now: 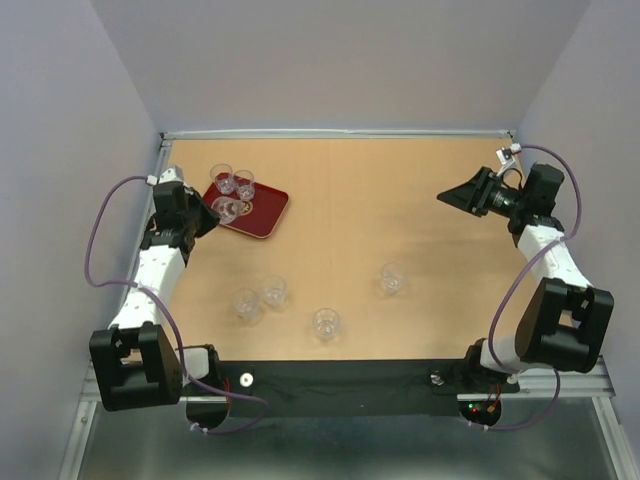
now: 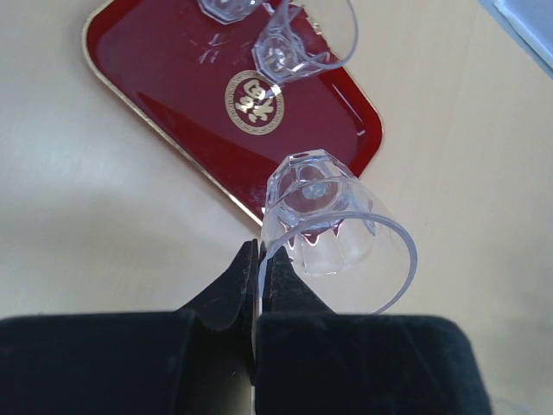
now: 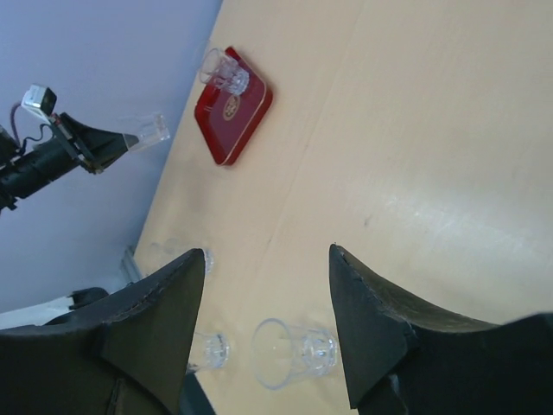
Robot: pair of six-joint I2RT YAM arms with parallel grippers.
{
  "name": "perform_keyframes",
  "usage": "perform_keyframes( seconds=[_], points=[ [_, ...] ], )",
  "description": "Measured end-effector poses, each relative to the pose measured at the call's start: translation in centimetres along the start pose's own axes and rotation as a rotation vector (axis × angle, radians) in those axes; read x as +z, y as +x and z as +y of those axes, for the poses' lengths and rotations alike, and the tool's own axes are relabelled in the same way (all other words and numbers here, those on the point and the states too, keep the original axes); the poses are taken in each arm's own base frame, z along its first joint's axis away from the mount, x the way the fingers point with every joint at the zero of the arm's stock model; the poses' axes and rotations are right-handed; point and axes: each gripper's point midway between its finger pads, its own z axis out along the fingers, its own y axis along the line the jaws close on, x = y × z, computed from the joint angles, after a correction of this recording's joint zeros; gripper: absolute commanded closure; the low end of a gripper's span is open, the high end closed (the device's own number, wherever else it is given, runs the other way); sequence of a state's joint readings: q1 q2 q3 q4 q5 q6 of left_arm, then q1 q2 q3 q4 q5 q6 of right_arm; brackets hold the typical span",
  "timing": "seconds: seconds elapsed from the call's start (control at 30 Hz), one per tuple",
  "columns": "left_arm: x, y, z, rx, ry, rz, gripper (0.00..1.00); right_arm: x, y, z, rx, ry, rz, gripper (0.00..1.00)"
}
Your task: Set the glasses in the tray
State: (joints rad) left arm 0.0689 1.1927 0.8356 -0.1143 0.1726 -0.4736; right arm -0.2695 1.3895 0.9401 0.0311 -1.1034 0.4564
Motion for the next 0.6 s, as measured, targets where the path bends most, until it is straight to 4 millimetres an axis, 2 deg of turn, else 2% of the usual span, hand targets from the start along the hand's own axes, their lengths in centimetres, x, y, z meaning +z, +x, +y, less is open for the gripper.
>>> perform_keyframes(
  seconds=[0.1, 0.23, 0.3, 0.47, 0.6],
  points=[
    [0.2, -0.1, 1.2, -0.037, -0.059, 0.001, 1.00, -0.5, 0.5, -0.9, -0.033, 0.017, -0.006, 0.35],
    [2.0, -0.7, 2.8, -0.097, -0.160, 0.043, 1.00, -0.7, 1.6, -1.3, -0.062, 0.025, 0.003, 0.35],
    [3.1, -0.9, 3.4, -0.121, -0.187, 0.058, 1.00, -0.8, 1.5, -1.1, -0.091, 0.027, -0.003, 0.35],
    [5.4, -0.1, 5.6, -0.197, -0.260, 0.110, 1.00, -1.3, 0.8, -0.5, -0.153, 0.037, -0.027, 0.34],
    [7.3, -0.8, 6.3, -0.227, -0.297, 0.112, 1.00, -1.8, 0.4, -0.4, -0.178, 0.047, -0.046, 0.34]
  ],
)
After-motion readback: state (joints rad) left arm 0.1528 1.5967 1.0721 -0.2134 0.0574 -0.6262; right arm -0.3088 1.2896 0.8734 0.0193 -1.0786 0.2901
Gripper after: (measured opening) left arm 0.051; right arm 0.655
